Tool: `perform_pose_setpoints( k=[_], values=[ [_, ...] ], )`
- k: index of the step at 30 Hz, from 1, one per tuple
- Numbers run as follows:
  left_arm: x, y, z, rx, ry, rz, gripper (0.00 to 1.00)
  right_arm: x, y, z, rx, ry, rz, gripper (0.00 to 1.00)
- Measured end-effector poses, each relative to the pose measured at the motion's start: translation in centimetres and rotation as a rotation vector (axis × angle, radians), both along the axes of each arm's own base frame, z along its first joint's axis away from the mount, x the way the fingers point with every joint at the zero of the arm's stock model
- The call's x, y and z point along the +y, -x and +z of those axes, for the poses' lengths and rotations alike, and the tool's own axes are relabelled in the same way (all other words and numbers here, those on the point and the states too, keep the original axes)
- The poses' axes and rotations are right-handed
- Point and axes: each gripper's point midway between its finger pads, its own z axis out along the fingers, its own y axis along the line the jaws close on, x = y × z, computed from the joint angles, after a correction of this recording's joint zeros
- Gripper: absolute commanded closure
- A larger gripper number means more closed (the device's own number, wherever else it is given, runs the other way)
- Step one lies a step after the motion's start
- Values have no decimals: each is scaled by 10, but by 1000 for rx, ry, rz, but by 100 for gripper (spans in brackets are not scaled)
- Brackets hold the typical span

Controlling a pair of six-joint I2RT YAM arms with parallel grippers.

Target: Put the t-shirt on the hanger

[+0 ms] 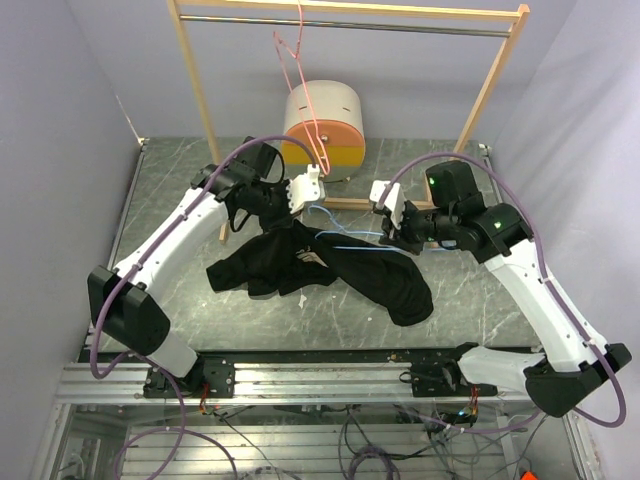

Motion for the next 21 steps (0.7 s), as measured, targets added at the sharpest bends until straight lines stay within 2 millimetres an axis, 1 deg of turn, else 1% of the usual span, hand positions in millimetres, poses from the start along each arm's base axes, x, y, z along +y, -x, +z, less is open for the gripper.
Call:
perform_pose_setpoints(
  k=[4, 9, 11, 13, 18, 21],
  values=[
    [2, 3, 7, -12, 6, 1, 93, 2, -4, 6, -20, -42, 4, 100],
    [4, 7, 17, -36, 23, 4, 93, 0, -4, 26, -81, -118, 13, 100],
    [4, 8, 19, -36, 27, 9, 93, 2, -2, 29, -94, -143, 29, 100],
    [4, 8, 19, -32, 29, 12, 93, 6, -1, 27, -90, -163, 46, 100],
    [4, 8, 19, -29, 31, 17, 93, 19, -2, 13, -35, -205, 88, 100],
    [4, 9, 21, -30, 37, 22, 93, 24, -2, 10, -21, -228, 108, 100]
  ],
)
